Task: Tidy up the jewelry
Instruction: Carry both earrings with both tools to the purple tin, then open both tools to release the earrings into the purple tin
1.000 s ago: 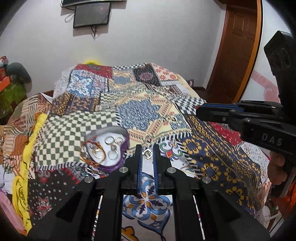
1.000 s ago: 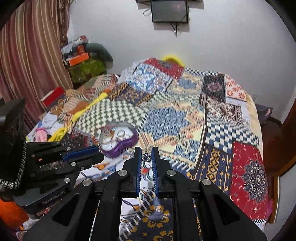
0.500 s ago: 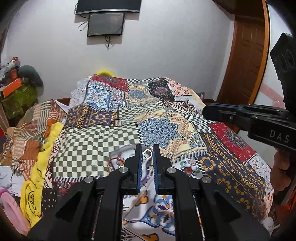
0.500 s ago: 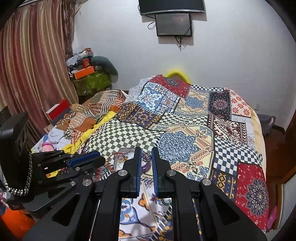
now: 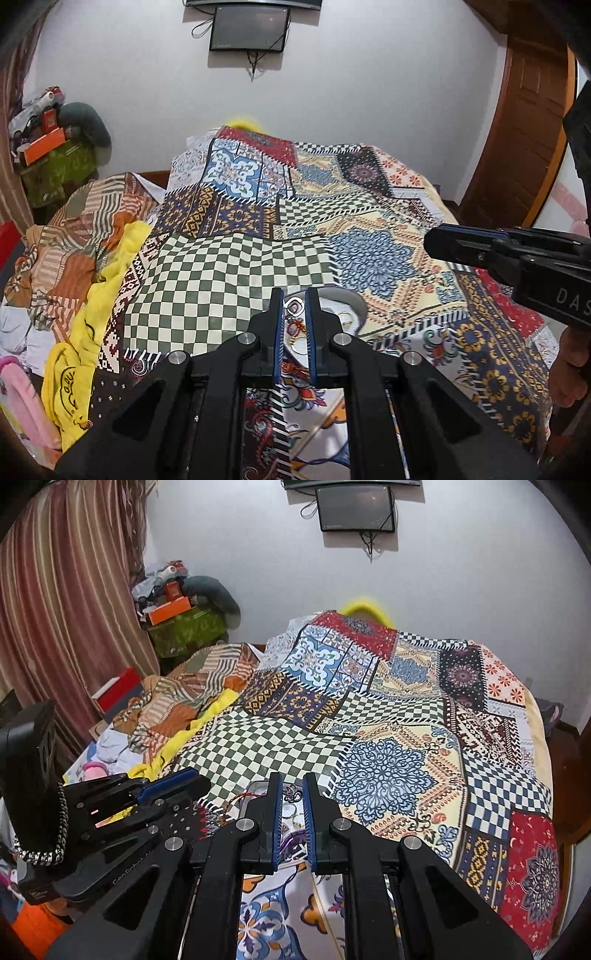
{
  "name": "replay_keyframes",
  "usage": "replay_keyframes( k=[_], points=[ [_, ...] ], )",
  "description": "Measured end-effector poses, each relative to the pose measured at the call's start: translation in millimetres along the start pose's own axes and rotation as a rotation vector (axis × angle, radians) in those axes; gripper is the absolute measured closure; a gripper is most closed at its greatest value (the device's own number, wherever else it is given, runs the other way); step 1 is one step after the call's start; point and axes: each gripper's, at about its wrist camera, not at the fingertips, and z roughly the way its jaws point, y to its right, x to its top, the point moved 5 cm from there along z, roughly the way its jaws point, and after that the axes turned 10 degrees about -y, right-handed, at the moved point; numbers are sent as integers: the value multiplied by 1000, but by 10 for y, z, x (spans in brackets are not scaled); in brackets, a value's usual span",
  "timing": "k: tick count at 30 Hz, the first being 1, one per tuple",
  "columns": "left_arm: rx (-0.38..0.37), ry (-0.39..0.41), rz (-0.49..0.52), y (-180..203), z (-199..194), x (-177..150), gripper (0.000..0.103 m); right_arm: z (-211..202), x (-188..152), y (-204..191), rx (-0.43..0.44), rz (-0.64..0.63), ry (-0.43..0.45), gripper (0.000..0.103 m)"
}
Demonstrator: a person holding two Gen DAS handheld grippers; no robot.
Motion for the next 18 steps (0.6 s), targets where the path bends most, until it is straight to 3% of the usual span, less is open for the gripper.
replay_keyframes(
  k=[18],
  points=[
    [-55, -130, -13, 19, 631, -84, 94, 677, 33, 75, -6, 19, -182, 93]
  ],
)
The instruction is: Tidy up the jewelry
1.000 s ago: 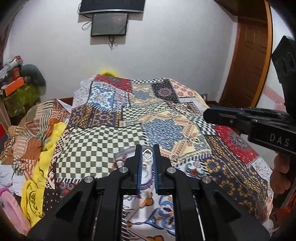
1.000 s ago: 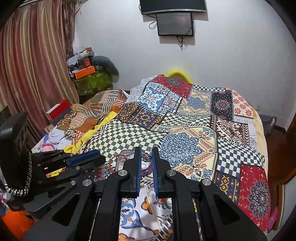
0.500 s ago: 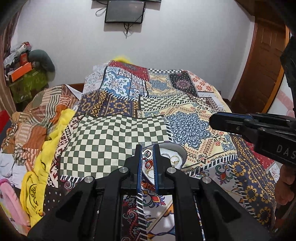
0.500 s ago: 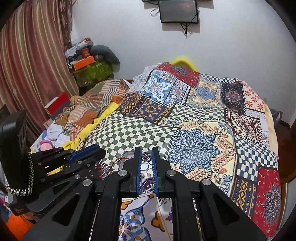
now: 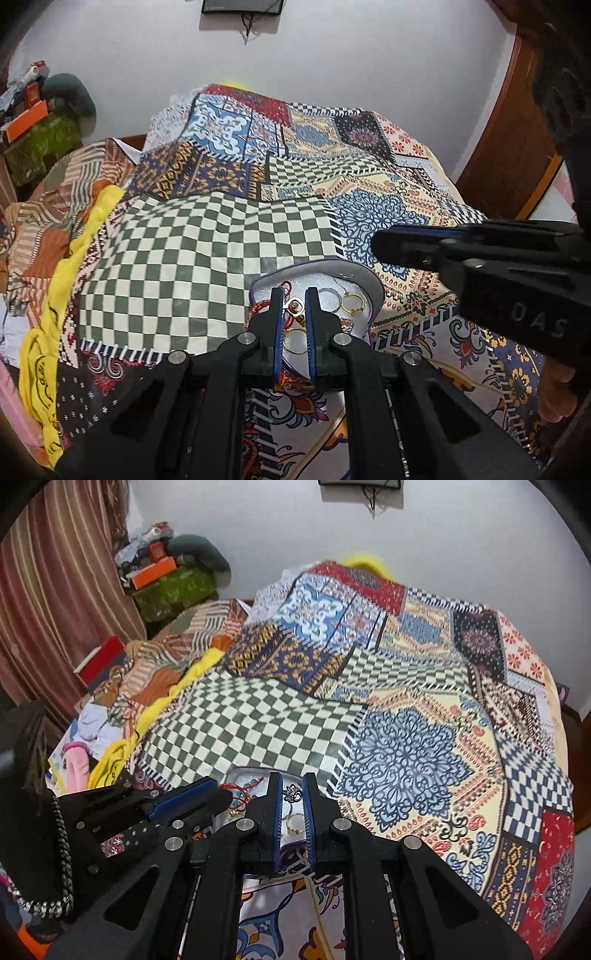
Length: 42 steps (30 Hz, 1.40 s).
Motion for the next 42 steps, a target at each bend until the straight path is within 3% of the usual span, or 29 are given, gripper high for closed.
replay_keyframes(
  k=[8, 18, 20, 24, 27, 35, 42],
  points=[
    [-19, -42, 16, 38, 117, -34, 94, 217, -18, 82, 63, 53, -82, 93],
    [-21, -59, 16, 58, 128, -69, 93, 312, -48, 105, 41, 56, -116, 93],
    [-19, -60, 15, 62, 110, -80, 91, 312, -54, 104, 31, 51, -123, 93],
    [-10, -50, 7, 50, 43, -99, 77, 271, -63, 105, 21, 51, -120, 86],
    [-1, -41, 4, 29, -36, -98, 77, 204, -68, 100, 24, 52, -110, 84],
    [35, 61, -13, -12, -554, -34, 77, -261, -109, 37, 35, 41, -9, 84],
    [67, 246, 14, 145, -1358, 24, 77, -1100, -223, -81, 1, 27, 226, 84]
  ],
)
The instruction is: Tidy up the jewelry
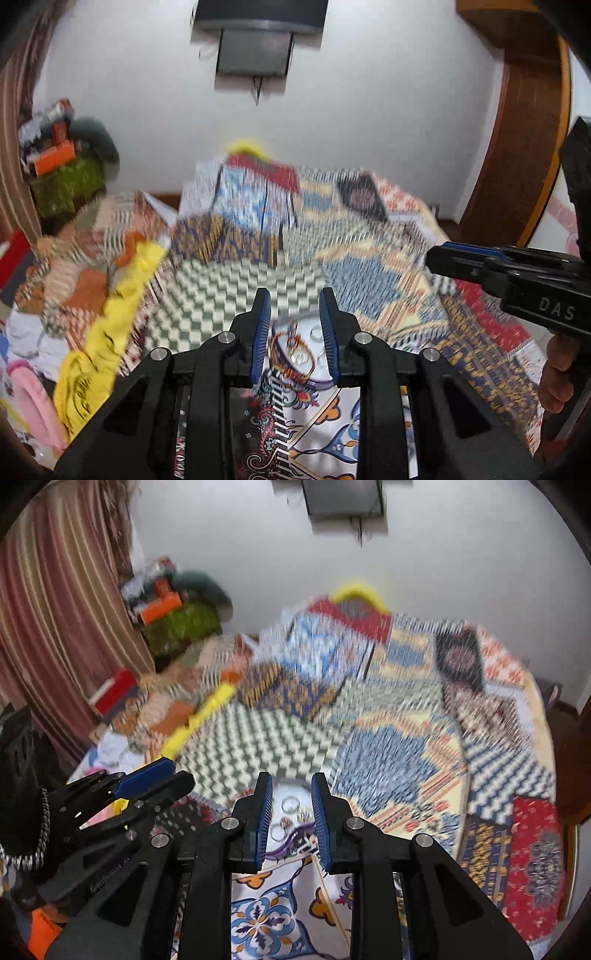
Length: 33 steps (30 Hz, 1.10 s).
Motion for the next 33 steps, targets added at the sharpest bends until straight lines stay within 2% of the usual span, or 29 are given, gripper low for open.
replay_keyframes(
  k=[2, 8, 10, 12, 13, 15, 16, 17, 19, 21, 23, 33],
  points=[
    [13, 82, 23, 78, -306, 58, 76, -296, -13, -67, -30, -19, 89, 84],
    [16, 285, 51, 265, -1091, 85, 58, -1046, -178, -276, -71, -59, 318, 82],
    [17, 335, 54, 308, -1289, 67, 52, -1258, -242, -353, -98, -72, 387, 72],
    [26, 377, 60, 343, -1464, 33, 46, -1400, -297, -400, -112, -73, 446, 50],
    [35, 401, 59, 356, -1559, 10, 39, -1507, -340, -431, -123, -71, 490, 46],
    [52, 439, 48, 360, -1695, -28, 26, -1640, -392, -467, -142, -66, 543, 29],
    [55, 452, 41, 354, -1753, -52, 19, -1702, -416, -477, -154, -58, 567, 25],
    [59, 465, 33, 351, -1807, -74, 16, -1733, -424, -481, -160, -50, 580, 20],
    [64, 479, 21, 339, -1880, -109, 12, -1791, -444, -483, -162, -35, 600, 17],
    [71, 486, 18, 330, -1911, -135, 11, -1795, -445, -485, -156, -27, 594, 10],
    [81, 492, 22, 346, -1943, -160, 10, -1761, -439, -482, -162, -18, 591, 7],
    [100, 489, 56, 472, -1984, -243, 10, -1794, -537, -521, -189, -21, 574, 7]
  ],
)
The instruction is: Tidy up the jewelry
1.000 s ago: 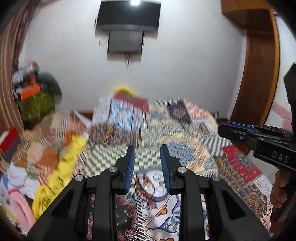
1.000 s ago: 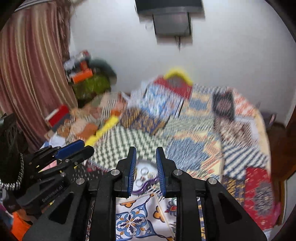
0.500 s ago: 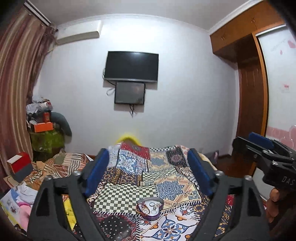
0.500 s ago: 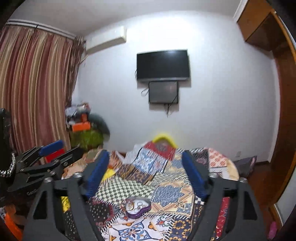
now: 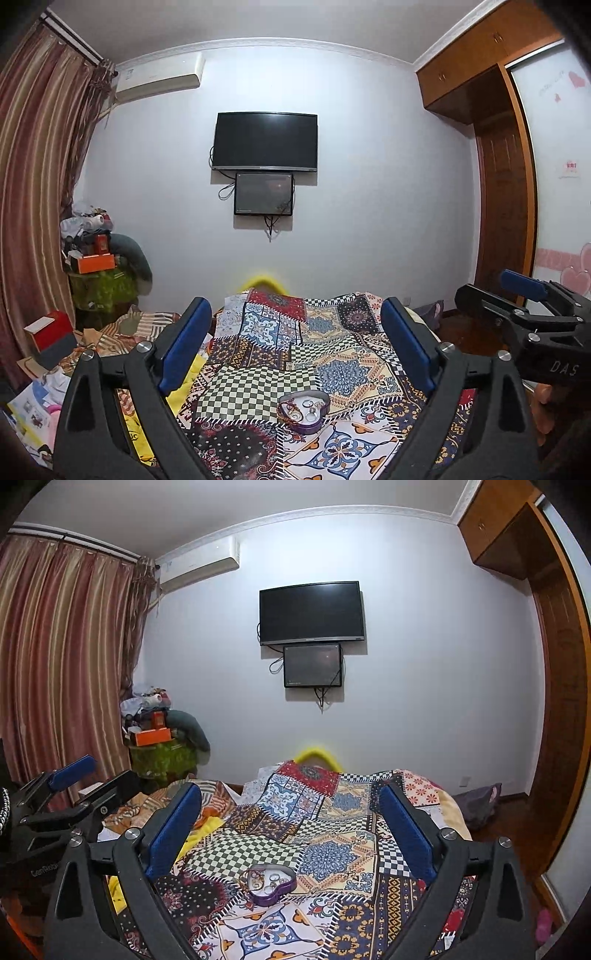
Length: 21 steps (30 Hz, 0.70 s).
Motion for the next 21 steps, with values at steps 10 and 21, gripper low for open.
replay_keyframes(
  k=[10, 21],
  points=[
    [-12, -28, -2, 4, 60, -61, 10, -25, -69, 23, 2, -5, -17, 7],
    [-23, -45, -9, 30, 144, -78, 10, -18, -112, 72, 7, 8, -38, 7]
  ],
)
